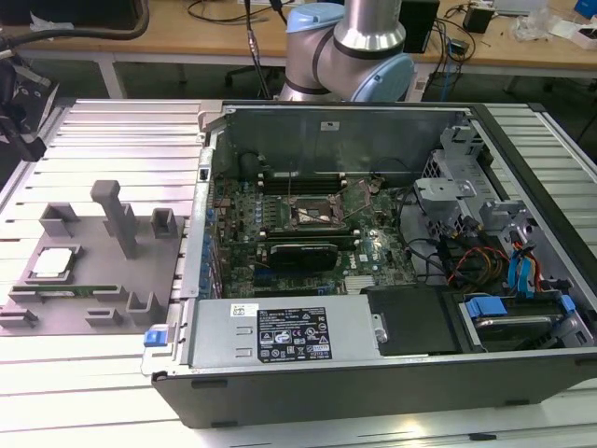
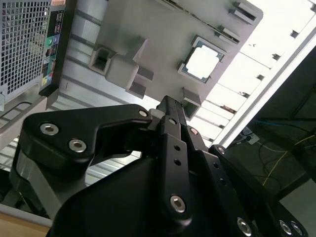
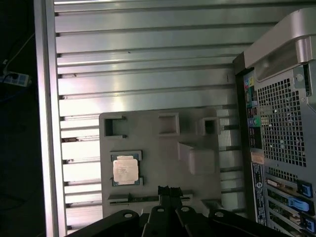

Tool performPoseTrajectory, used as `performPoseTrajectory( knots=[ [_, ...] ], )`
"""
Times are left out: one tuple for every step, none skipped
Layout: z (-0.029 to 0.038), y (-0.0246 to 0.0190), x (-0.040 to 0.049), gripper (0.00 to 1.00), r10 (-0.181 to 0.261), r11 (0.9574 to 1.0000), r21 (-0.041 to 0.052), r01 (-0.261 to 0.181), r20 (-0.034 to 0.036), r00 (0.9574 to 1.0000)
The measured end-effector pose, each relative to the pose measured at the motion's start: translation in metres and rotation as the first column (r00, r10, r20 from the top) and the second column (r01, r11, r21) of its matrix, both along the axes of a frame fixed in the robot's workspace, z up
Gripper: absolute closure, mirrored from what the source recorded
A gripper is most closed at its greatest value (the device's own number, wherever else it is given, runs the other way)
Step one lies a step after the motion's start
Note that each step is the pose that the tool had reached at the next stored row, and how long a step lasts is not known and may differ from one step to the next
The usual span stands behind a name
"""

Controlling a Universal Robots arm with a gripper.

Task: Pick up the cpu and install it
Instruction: 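Reach for the cpu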

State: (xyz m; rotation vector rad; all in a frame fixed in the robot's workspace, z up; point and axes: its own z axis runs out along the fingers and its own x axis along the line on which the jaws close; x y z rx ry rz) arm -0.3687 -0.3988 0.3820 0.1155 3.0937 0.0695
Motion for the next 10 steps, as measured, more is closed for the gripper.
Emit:
performPoseTrajectory(
  knots=[
    [-0.0021,0.0,-0.0011,0.89,0.0,1.0,0.0,0.0,0.0,1.0],
    [-0.0057,0.0,-0.0032,0.89,0.0,1.0,0.0,0.0,0.0,1.0],
    [-0.008,0.0,-0.0042,0.89,0.0,1.0,0.0,0.0,0.0,1.0],
    [-0.01,-0.0001,-0.0049,0.89,0.0,1.0,0.0,0.0,0.0001,1.0],
    [-0.0127,0.0,-0.0062,0.89,0.0,1.0,0.0,0.0,0.0,1.0],
    [-0.0149,0.0,-0.0073,0.89,0.0,1.0,0.0,0.0,0.0001,1.0],
    [-0.0166,0.0,-0.0082,0.89,0.0,1.0,0.0,0.0,0.0001,1.0],
    [-0.0193,0.0,-0.0098,0.89,0.0,1.0,0.0001,0.0,0.0001,1.0],
    [-0.0215,0.0,-0.0109,0.89,0.0,1.0,-0.0001,0.0,0.0,1.0],
    [-0.0232,0.0,-0.0117,0.89,0.0,1.0,0.0,0.0,0.0,1.0]
  ],
)
